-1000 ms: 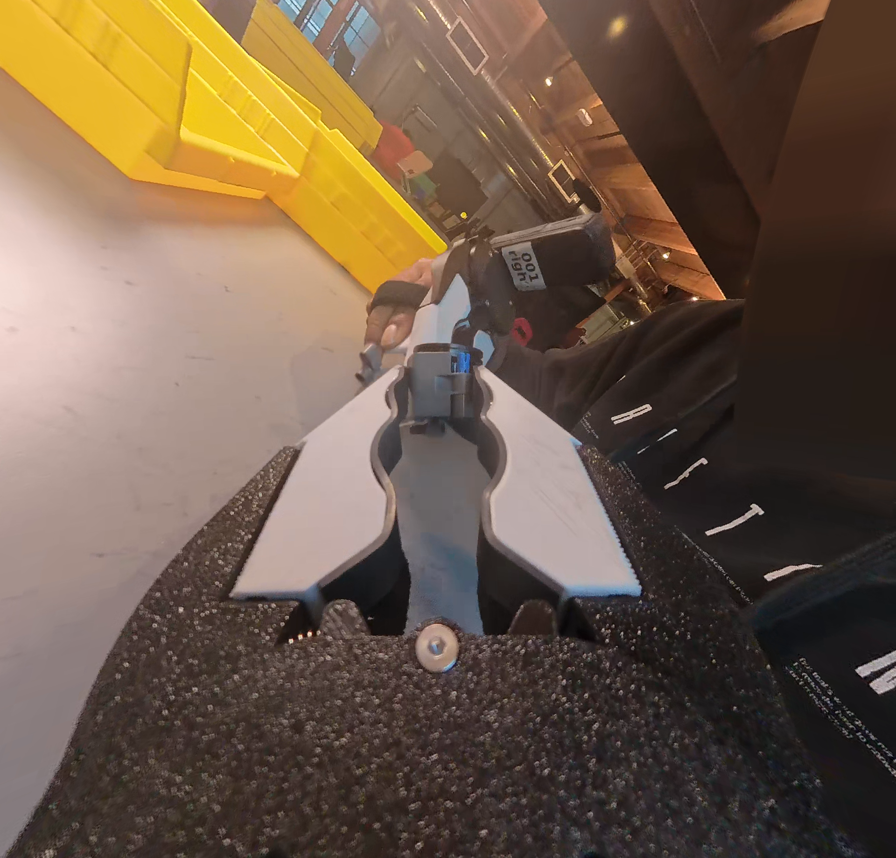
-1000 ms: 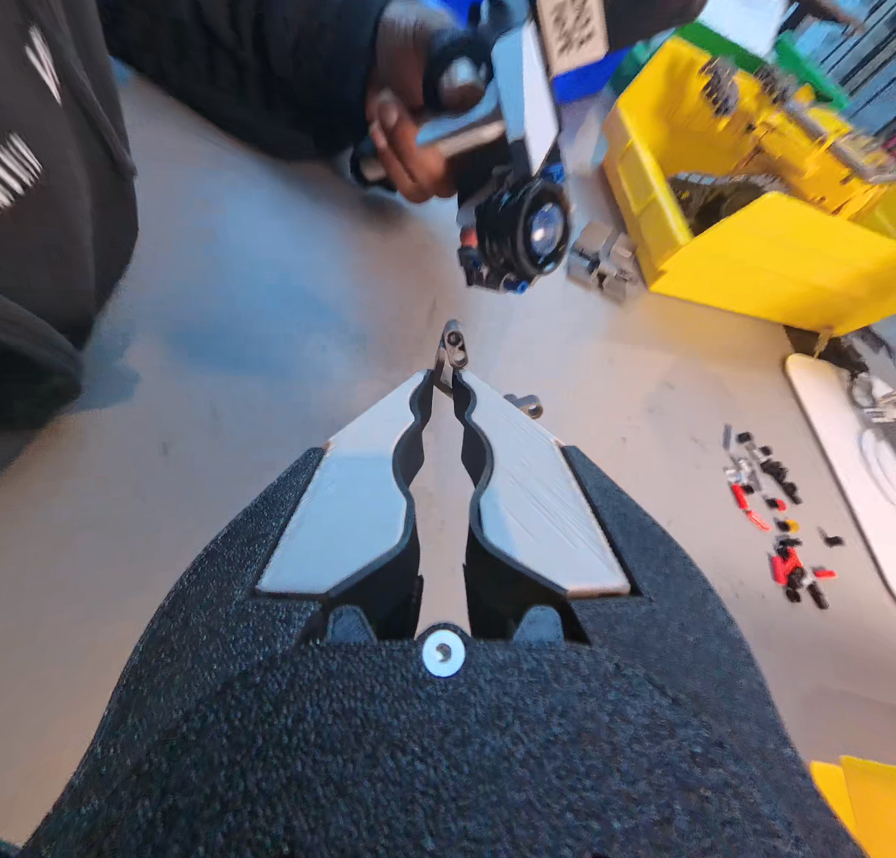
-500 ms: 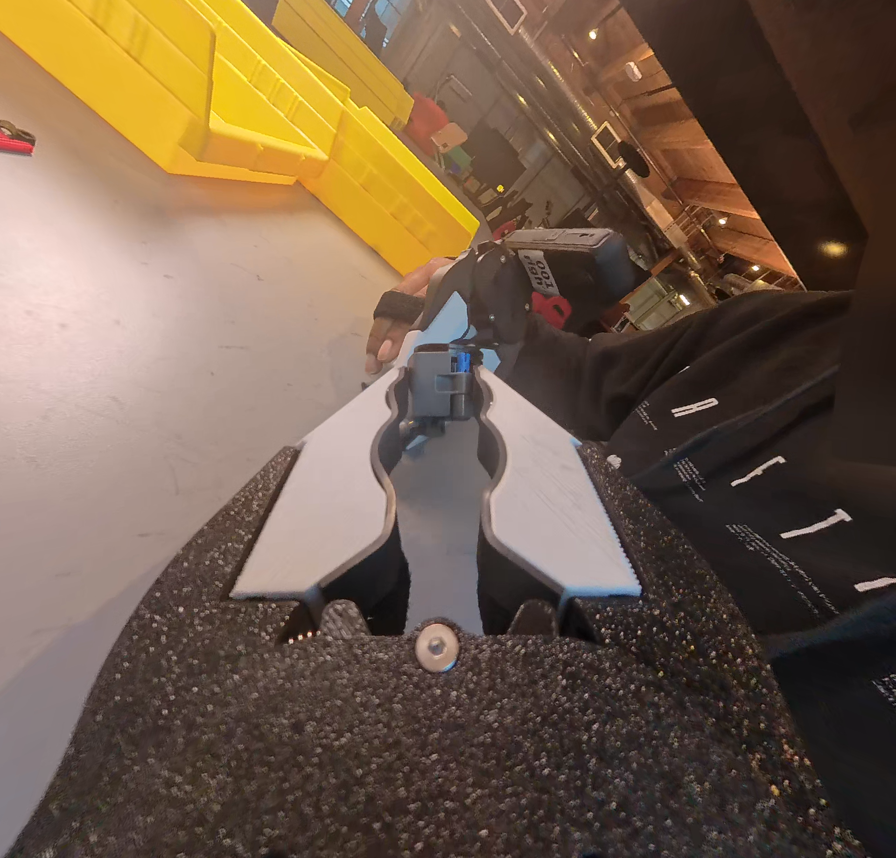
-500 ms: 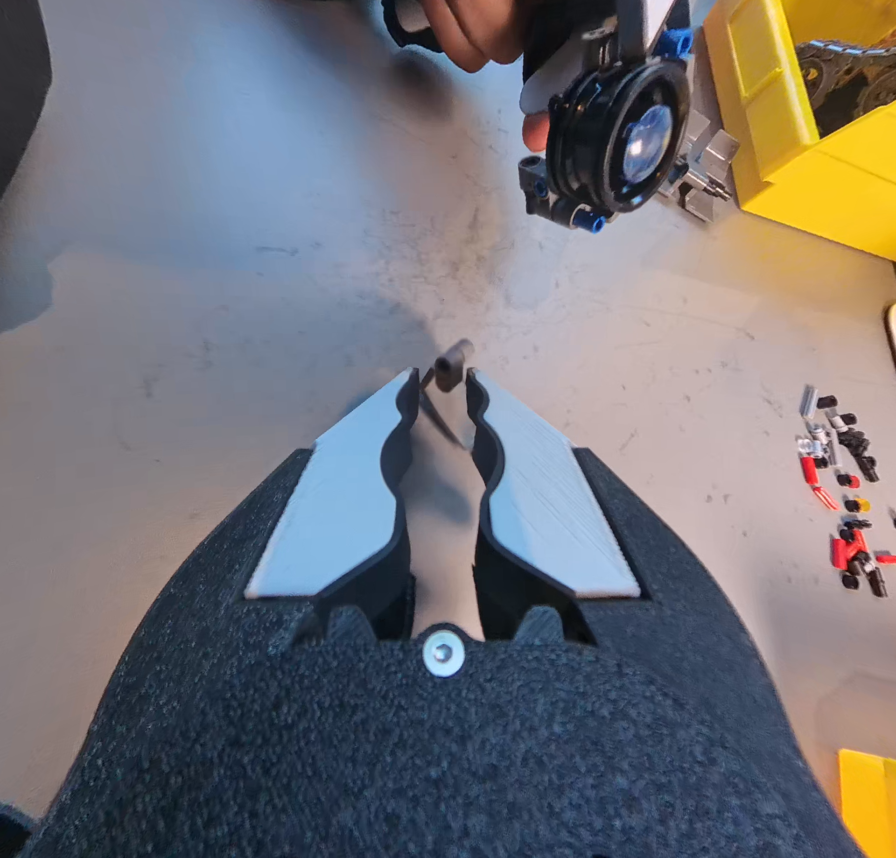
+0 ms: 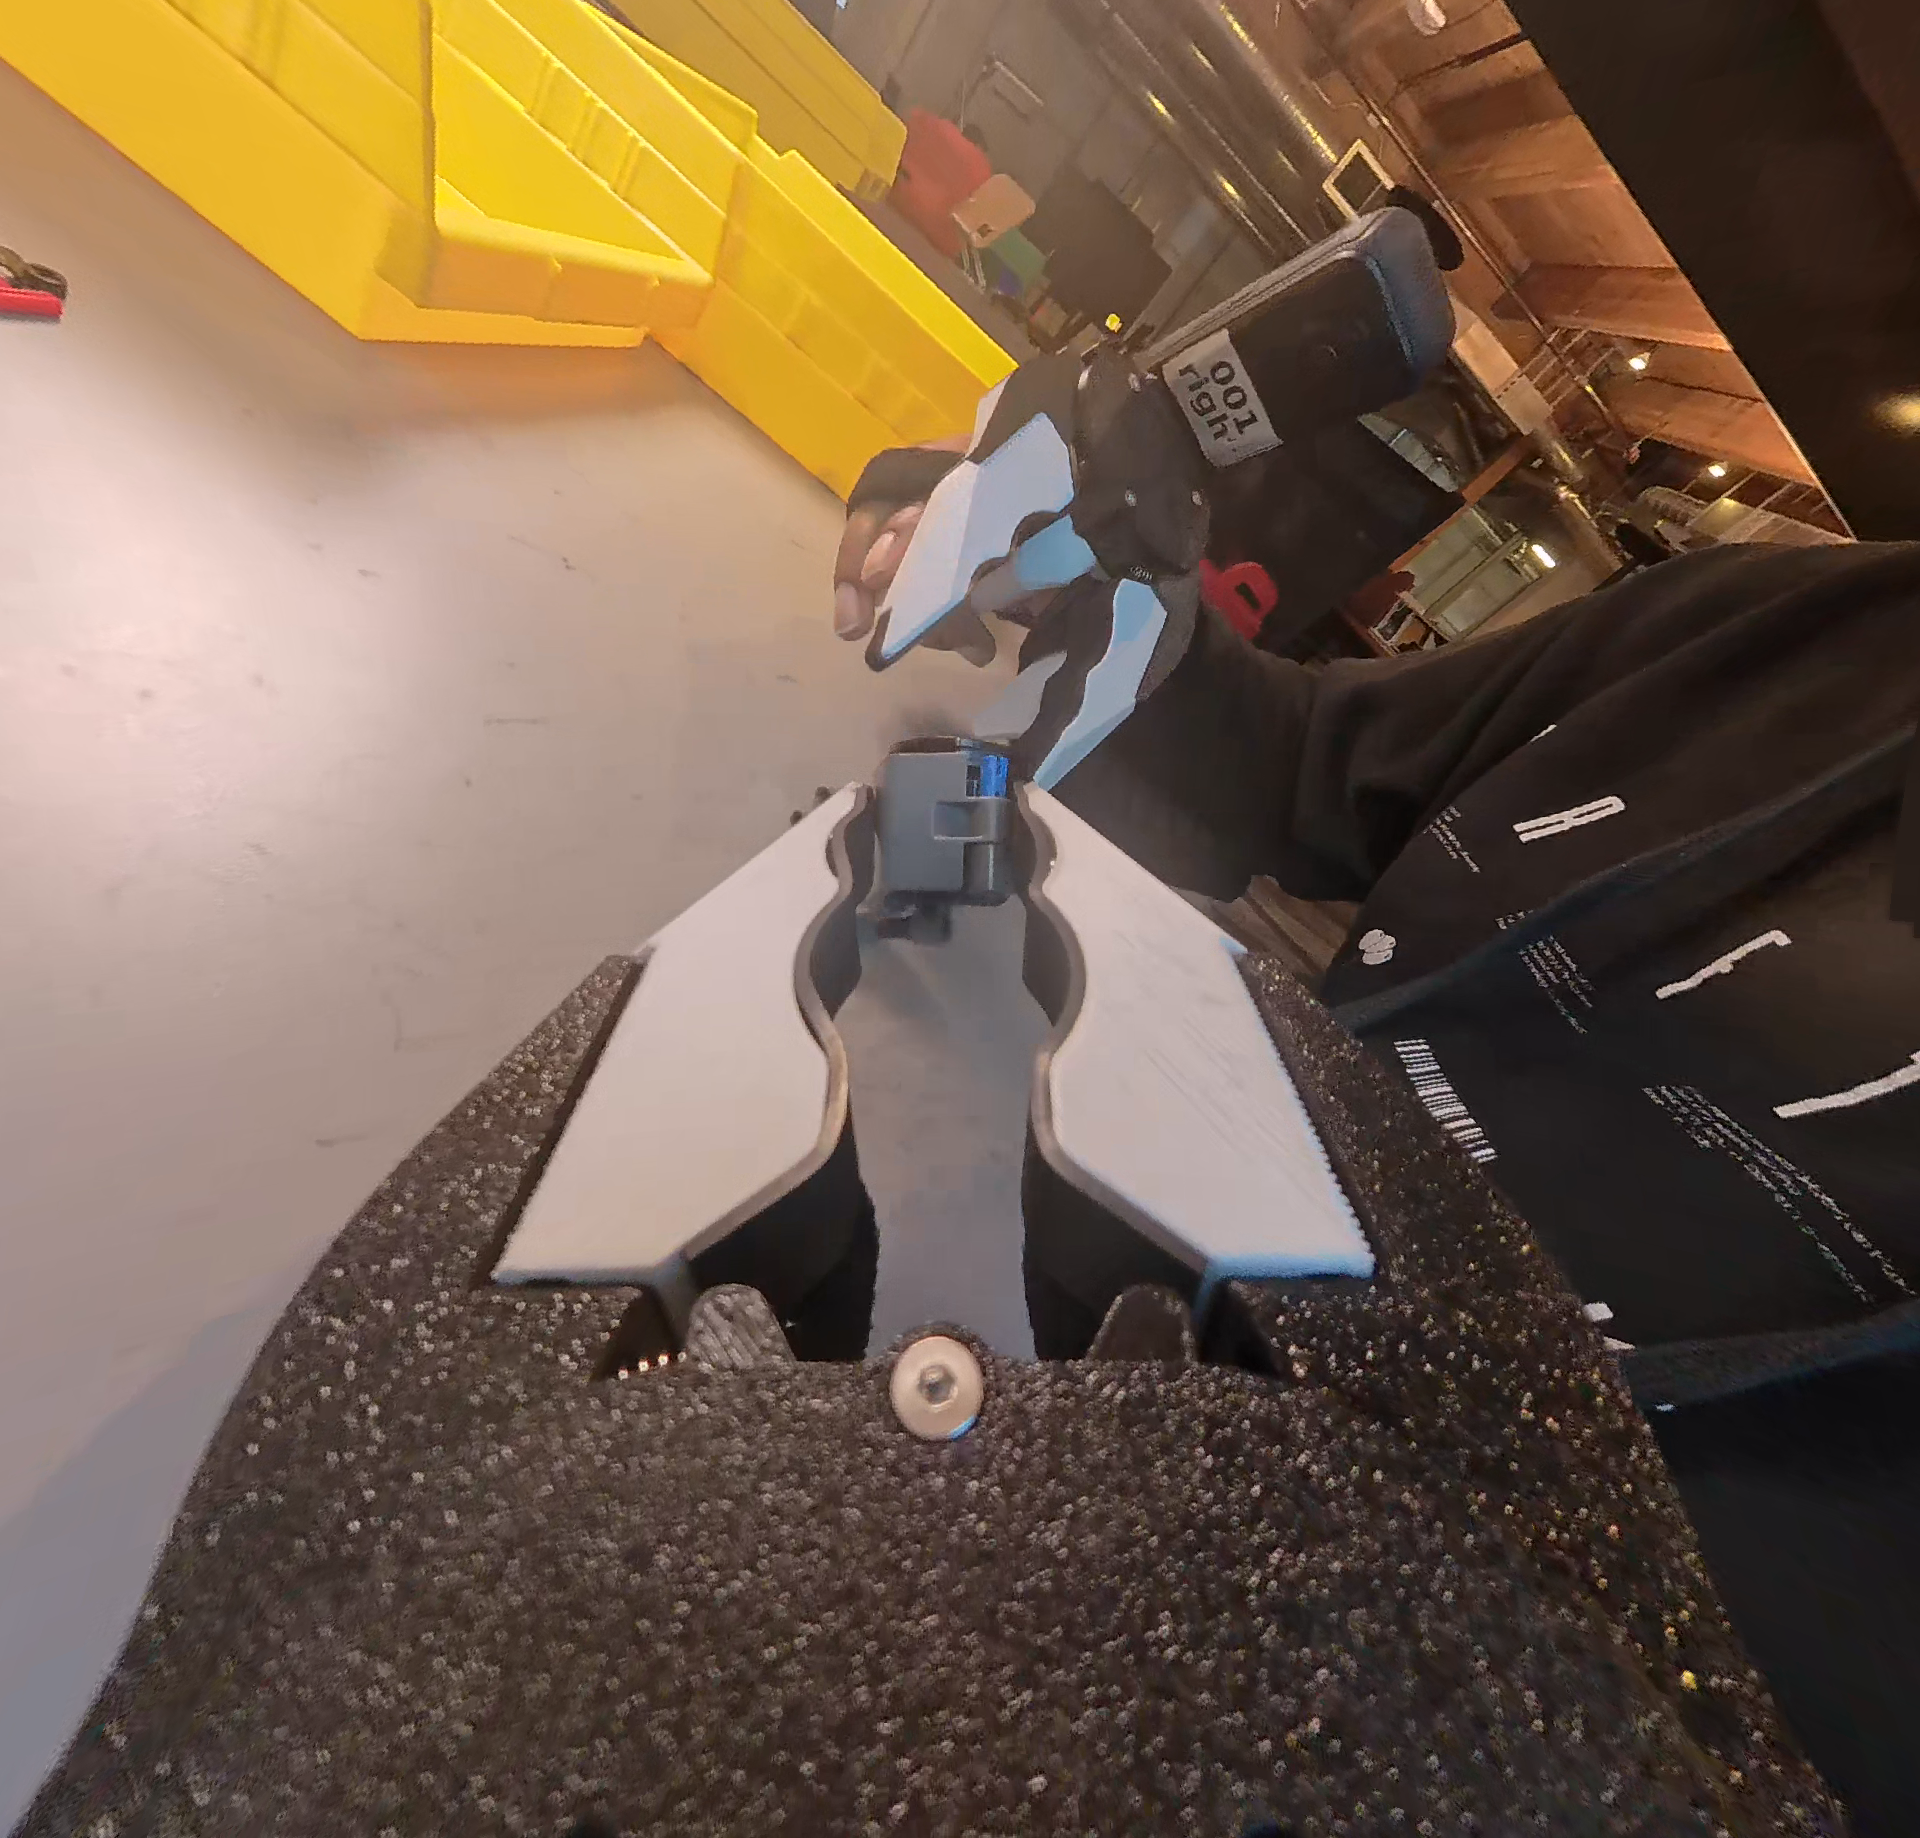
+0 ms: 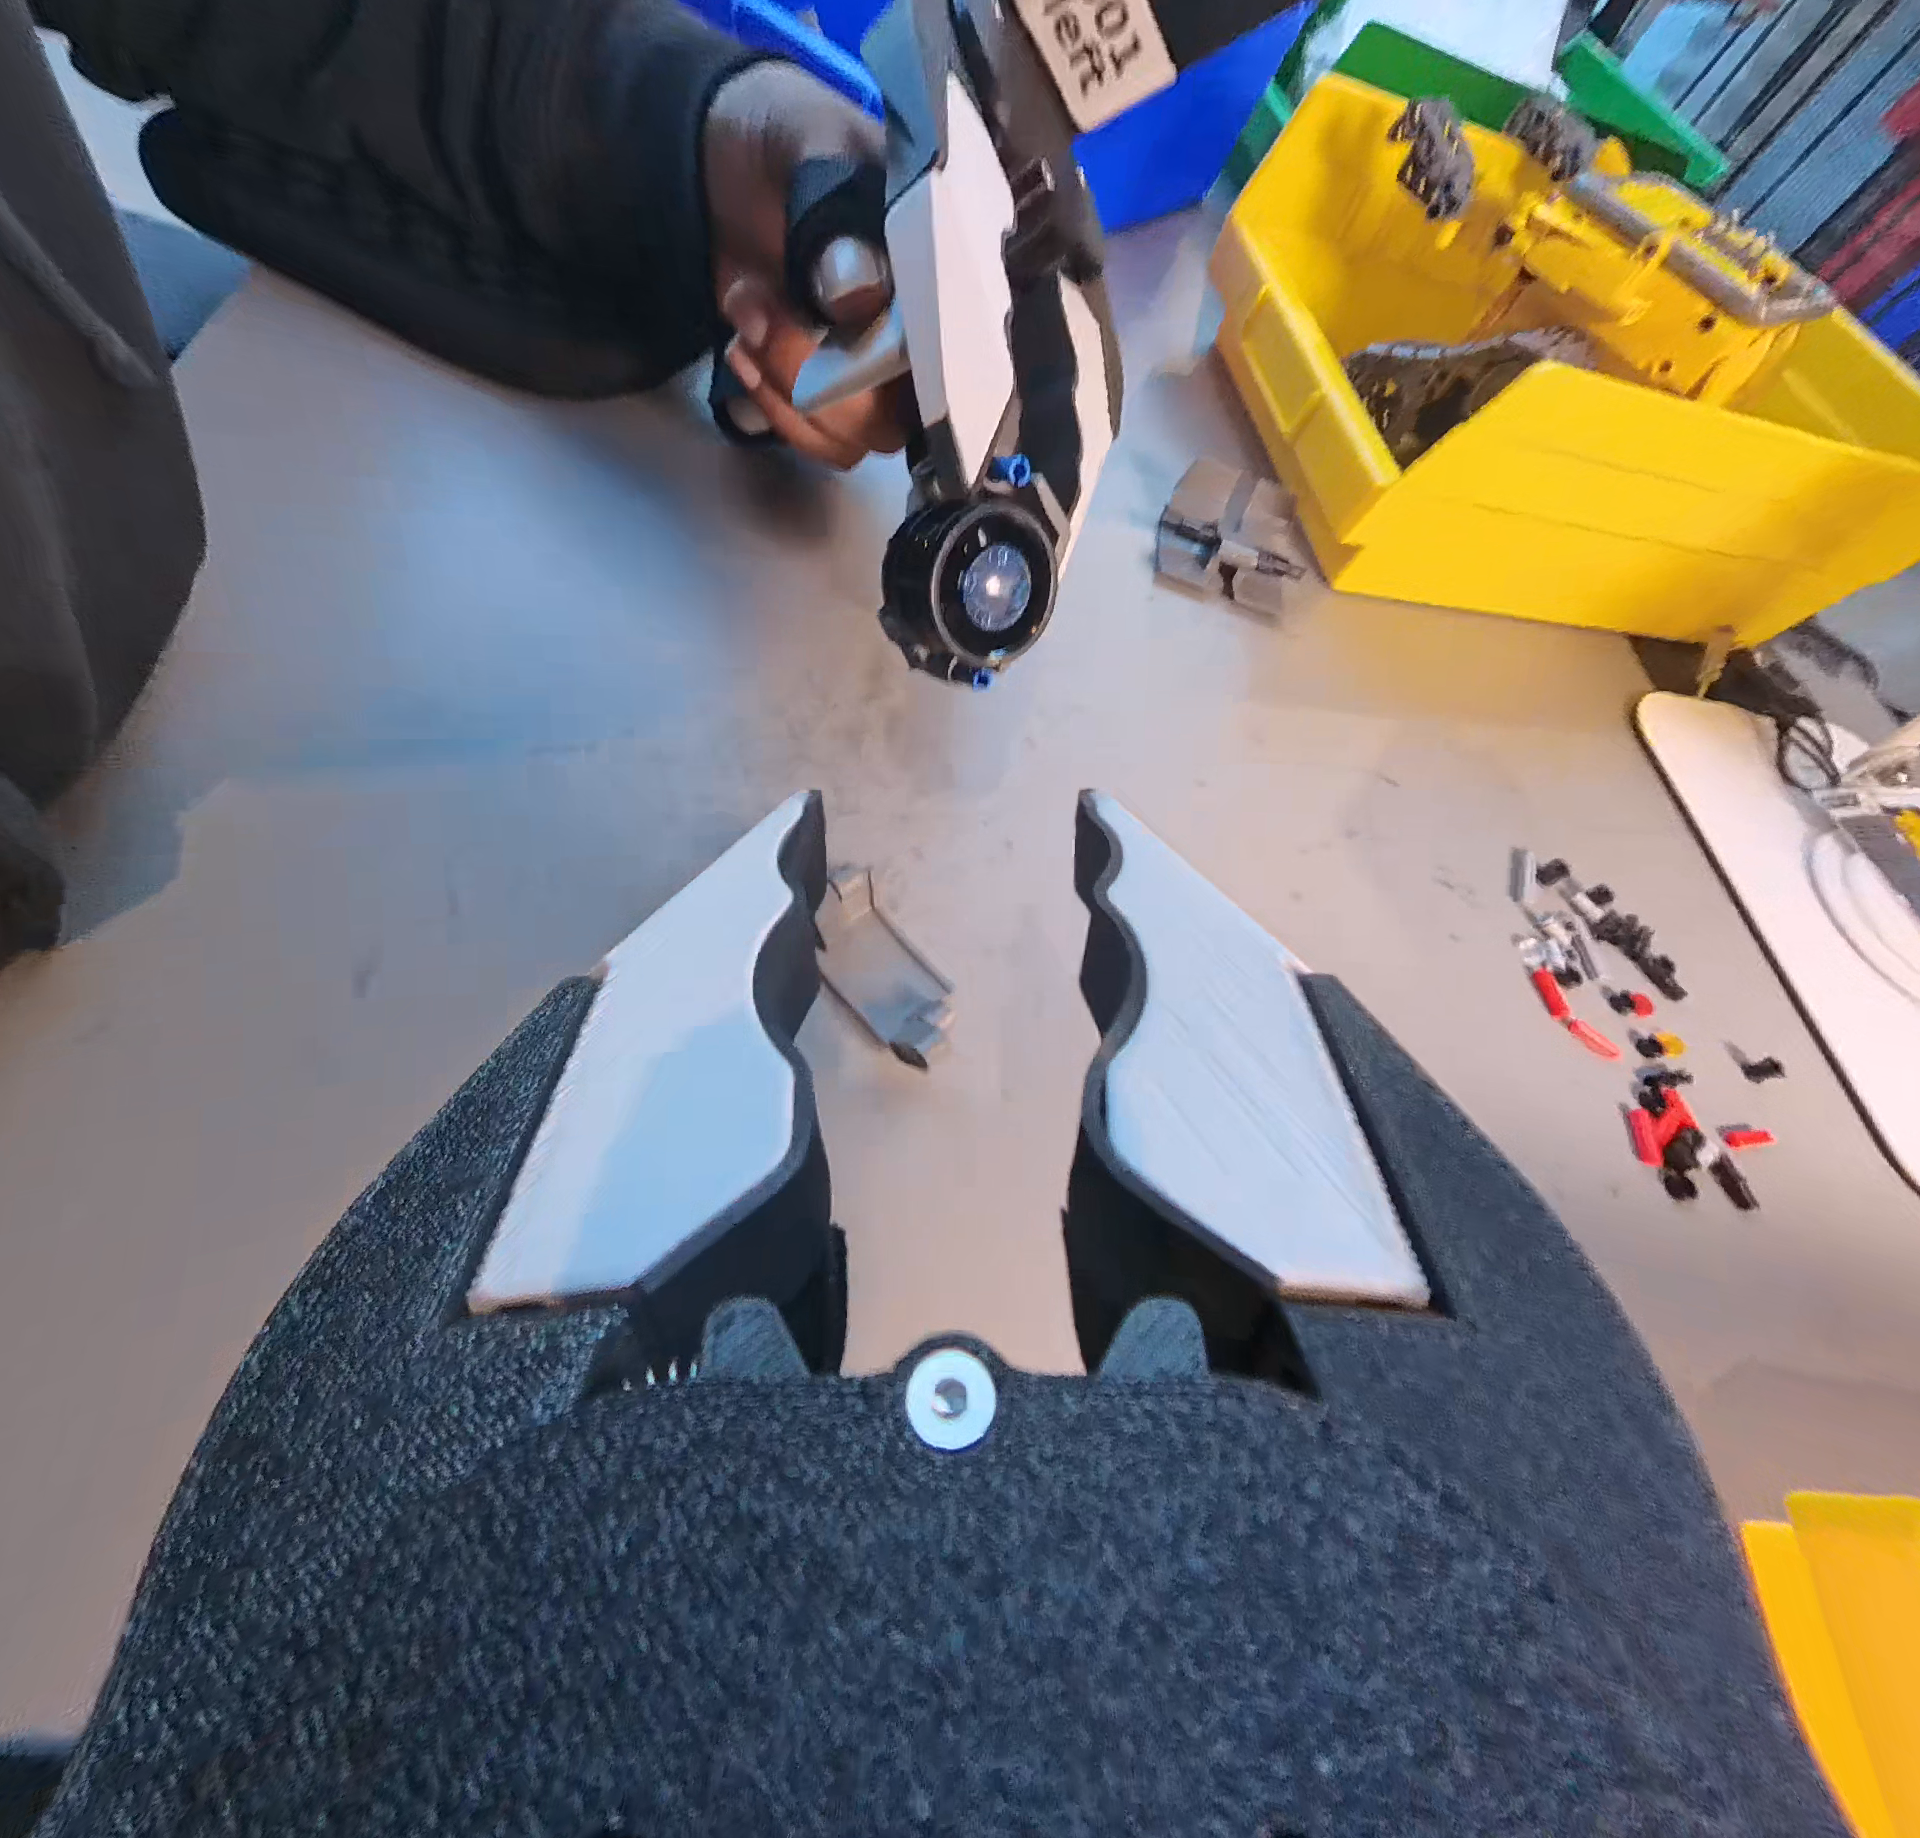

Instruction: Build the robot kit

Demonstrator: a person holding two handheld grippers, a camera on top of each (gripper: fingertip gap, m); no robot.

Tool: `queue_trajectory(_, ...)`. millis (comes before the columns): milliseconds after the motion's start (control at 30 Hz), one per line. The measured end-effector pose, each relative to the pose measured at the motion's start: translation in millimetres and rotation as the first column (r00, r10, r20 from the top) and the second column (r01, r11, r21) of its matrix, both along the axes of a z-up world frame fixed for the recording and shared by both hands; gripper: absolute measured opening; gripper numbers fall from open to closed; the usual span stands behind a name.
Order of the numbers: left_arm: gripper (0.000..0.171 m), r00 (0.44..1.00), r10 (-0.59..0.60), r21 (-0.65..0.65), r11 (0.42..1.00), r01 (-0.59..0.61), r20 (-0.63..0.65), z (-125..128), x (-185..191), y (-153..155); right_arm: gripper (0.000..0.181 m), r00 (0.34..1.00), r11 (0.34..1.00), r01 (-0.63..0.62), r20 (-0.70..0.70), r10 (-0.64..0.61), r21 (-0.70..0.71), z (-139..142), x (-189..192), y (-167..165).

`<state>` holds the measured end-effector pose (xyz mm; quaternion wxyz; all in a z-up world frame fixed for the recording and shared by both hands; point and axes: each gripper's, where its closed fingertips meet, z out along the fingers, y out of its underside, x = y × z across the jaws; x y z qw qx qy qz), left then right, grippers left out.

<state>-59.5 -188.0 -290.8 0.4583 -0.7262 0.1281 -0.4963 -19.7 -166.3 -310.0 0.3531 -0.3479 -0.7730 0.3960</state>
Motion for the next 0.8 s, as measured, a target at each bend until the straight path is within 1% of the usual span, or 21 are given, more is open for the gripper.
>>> queue_trajectory(133, 0.025, 0.997, -0.08, 0.035, 0.996, 0.08, -0.007, 3.2, 14.4, -9.1, 0.05, 0.996, 0.996, -0.064, -0.068, 0.06, -0.06, 10.3, -7.1, -24.2)
queue_trajectory(233, 0.025, 0.994, -0.111, 0.05, 0.993, 0.11, 0.004, 5.6, 23.2, -12.3, 0.046, 0.993, 0.992, -0.082, -0.087, 0.074, -0.094, 15.2, -13.2, -37.8)
queue_trajectory(300, 0.025, 0.993, -0.118, 0.052, 0.992, 0.117, 0.024, 7.0, 25.7, -12.7, 0.037, 0.992, 0.995, -0.061, -0.115, 0.051, -0.084, 18.3, -18.2, -39.1)
queue_trajectory(400, 0.025, 0.993, -0.109, 0.061, 0.993, 0.106, 0.051, 11.0, 23.2, -11.5, 0.036, 0.993, 0.992, -0.045, -0.111, 0.033, -0.116, 21.6, -20.2, -37.6)
queue_trajectory(433, 0.03, 0.992, -0.107, 0.071, 0.992, 0.103, 0.06, 13.8, 21.6, -11.3, 0.036, 0.995, 0.99, -0.039, -0.098, 0.026, -0.136, 22.0, -20.3, -36.0)
queue_trajectory(500, 0.049, 0.993, -0.1, 0.084, 0.992, 0.095, 0.058, 17.3, 15.6, -11.1, 0.036, 0.997, 0.987, -0.012, -0.071, 0.001, -0.159, 19.7, -20.1, -28.0)
queue_trajectory(567, 0.052, 0.997, -0.08, 0.096, 0.992, 0.08, -0.003, 14.6, 9.1, -10.2, 0.036, 0.999, 0.984, 0.021, -0.031, -0.027, -0.179, 14.3, -19.7, -18.9)
queue_trajectory(667, 0.05, 0.979, -0.035, 0.105, 0.993, 0.057, -0.202, -4.3, 4.2, -6.4, 0.036, 0.998, 0.984, 0.063, 0.005, -0.063, -0.169, 7.4, -20.7, -10.0)
queue_trajectory(733, 0.04, 0.95, 0.0, 0.106, 0.994, 0.034, -0.312, -17.4, 1.9, -2.5, 0.036, 0.997, 0.986, 0.081, 0.022, -0.078, -0.146, 3.3, -22.2, -8.1)
queue_trajectory(800, 0.031, 0.923, 0.019, 0.097, 0.995, 0.02, -0.385, -27.8, 0.5, 0.3, 0.036, 0.994, 0.989, 0.104, 0.036, -0.101, -0.105, -1.8, -25.0, -5.7)
